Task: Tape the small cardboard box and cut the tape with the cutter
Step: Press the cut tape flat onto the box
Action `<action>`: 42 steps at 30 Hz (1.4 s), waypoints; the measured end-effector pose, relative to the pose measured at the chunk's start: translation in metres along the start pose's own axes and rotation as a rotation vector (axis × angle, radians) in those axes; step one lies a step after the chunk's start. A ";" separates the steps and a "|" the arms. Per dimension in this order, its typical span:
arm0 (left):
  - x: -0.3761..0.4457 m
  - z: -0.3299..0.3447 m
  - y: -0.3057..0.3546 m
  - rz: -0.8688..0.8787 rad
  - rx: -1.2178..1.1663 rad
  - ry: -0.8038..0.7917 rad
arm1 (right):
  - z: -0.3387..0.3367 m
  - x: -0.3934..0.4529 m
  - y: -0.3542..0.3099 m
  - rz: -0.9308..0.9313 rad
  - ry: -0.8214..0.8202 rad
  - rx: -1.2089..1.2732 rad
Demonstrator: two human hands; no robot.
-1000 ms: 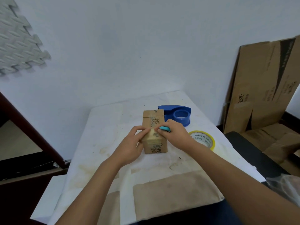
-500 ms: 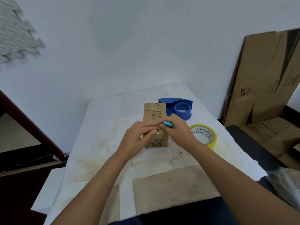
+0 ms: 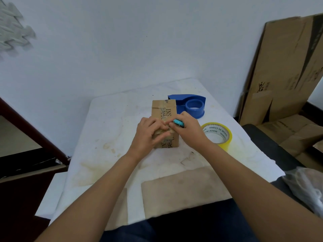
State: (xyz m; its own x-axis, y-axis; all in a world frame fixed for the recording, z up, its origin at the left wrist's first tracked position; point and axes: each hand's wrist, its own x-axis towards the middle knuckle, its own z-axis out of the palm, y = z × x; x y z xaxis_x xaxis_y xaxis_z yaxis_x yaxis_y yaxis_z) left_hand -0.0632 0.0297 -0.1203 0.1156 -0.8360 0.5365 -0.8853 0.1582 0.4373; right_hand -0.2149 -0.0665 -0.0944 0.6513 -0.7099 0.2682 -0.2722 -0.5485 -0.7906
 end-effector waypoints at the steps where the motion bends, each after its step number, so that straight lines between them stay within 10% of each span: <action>1: 0.001 0.000 -0.003 0.022 0.031 -0.010 | 0.000 0.000 0.000 -0.001 0.002 0.002; 16: -0.011 -0.004 -0.018 0.171 0.273 -0.127 | 0.002 0.000 0.002 0.002 0.018 0.028; 25: -0.005 0.015 0.002 -0.010 0.295 0.059 | 0.001 0.000 0.002 0.009 0.015 0.007; 42: -0.002 -0.026 -0.015 0.197 0.185 -0.254 | 0.004 0.000 0.003 0.018 0.024 -0.016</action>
State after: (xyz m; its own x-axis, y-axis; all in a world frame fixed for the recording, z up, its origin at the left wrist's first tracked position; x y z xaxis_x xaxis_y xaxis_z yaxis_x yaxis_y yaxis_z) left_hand -0.0384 0.0430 -0.1088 -0.1604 -0.9065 0.3906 -0.9484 0.2512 0.1934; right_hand -0.2132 -0.0661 -0.0987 0.6295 -0.7296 0.2673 -0.2948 -0.5425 -0.7866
